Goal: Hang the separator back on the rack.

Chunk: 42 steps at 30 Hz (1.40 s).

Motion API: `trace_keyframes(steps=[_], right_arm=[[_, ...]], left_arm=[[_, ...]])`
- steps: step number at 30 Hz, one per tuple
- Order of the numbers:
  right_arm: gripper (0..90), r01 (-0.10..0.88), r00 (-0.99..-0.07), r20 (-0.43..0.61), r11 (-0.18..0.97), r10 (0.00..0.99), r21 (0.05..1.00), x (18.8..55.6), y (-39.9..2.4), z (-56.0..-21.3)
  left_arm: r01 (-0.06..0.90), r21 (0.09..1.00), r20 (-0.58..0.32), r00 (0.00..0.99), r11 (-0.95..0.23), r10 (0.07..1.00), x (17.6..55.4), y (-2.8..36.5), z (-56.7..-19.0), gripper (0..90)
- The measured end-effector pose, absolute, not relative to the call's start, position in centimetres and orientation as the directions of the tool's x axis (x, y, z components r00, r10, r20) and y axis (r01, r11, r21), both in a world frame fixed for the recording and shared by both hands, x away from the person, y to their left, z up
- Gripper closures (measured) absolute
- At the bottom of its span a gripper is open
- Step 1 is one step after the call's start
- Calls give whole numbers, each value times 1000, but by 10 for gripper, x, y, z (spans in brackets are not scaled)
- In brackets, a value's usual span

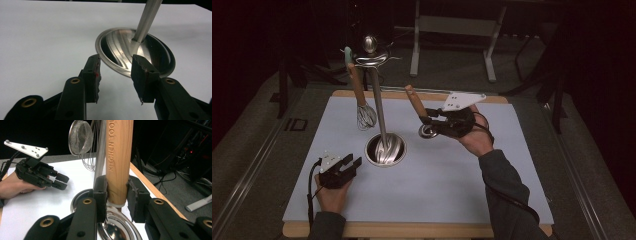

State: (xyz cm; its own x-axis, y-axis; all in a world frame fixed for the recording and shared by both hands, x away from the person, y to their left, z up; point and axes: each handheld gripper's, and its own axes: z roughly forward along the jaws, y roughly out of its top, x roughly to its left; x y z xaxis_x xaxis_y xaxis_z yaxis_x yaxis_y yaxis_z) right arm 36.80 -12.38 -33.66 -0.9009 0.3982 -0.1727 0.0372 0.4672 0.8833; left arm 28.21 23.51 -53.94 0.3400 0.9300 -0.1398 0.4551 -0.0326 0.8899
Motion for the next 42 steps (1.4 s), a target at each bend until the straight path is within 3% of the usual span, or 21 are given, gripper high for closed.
trace_keyframes(steps=[42], right_arm=[[707, -53, -910, -229, 449, 346, 892, 360, -100, -302]], left_arm=[[456, 889, -139, 341, -34, 930, 282, 235, -539, 595]])
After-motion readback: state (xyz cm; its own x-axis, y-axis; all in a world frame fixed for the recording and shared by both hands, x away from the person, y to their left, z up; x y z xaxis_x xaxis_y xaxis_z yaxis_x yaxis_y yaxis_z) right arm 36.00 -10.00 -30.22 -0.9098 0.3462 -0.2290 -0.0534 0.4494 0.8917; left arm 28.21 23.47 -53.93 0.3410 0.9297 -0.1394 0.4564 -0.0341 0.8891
